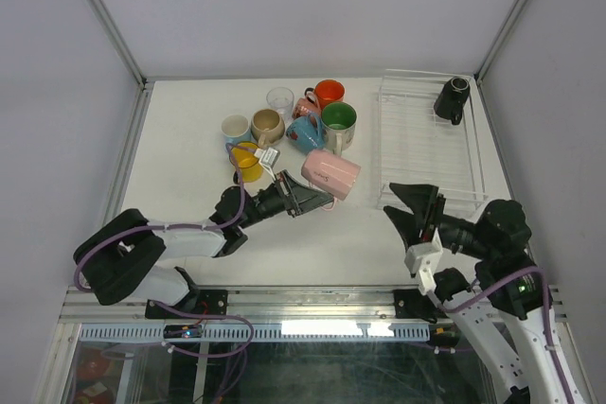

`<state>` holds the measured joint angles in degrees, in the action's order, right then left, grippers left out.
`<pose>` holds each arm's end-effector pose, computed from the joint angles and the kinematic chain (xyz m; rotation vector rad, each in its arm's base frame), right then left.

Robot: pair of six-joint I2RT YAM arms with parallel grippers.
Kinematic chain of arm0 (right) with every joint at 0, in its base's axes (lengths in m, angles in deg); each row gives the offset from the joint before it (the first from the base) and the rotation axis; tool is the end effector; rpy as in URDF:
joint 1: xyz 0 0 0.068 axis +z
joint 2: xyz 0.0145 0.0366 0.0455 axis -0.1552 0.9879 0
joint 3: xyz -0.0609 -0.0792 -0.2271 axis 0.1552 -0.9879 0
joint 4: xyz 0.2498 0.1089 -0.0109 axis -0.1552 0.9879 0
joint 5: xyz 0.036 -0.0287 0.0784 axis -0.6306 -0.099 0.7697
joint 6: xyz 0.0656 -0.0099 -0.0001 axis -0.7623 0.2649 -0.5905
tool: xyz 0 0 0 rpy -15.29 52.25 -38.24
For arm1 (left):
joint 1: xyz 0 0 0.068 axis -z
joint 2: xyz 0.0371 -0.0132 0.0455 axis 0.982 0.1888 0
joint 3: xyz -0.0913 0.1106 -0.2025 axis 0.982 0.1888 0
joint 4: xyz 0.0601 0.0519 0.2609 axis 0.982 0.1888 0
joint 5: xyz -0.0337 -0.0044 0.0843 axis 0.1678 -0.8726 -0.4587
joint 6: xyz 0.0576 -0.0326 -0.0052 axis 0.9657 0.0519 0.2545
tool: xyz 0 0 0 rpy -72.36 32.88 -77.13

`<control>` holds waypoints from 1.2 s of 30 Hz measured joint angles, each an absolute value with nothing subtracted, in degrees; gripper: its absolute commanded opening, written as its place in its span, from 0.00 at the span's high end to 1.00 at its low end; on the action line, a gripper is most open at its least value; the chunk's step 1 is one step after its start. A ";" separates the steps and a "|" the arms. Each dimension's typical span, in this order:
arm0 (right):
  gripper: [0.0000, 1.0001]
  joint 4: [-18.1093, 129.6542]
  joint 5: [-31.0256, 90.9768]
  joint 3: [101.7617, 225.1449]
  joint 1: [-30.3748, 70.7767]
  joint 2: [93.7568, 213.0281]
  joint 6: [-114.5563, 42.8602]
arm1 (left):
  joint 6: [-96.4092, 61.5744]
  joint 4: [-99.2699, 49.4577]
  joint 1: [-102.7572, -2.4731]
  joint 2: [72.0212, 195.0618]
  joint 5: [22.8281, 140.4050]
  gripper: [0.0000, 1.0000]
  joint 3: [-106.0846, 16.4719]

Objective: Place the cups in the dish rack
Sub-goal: Turn the cup upside down in the dish rack.

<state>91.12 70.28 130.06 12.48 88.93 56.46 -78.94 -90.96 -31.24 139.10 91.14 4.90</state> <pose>0.0833 0.0746 0.3274 -1.6250 0.4719 -0.1043 0.1828 -0.2260 0.1820 -0.0640 1.7323 -1.8884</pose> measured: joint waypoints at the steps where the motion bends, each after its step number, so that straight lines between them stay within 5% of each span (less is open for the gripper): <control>1: 0.38 90.73 68.18 131.92 12.48 90.46 51.11 | -77.41 -89.15 -31.22 138.23 91.03 1.00 4.66; 6: 0.26 87.91 56.97 142.56 12.48 102.05 28.13 | -67.42 -76.93 -31.19 135.21 88.88 1.00 0.36; 21: 0.24 90.95 39.31 151.85 1.45 119.49 -16.15 | -43.79 -52.76 -31.17 142.32 84.03 1.00 -25.08; 32: 0.30 74.88 63.37 140.66 -36.21 120.50 -38.22 | -31.71 -40.43 -29.20 159.61 78.28 1.00 -48.03; 36: 0.29 73.81 69.47 137.55 -41.11 121.96 -39.89 | -28.80 -36.82 -28.07 167.69 76.30 1.00 -58.48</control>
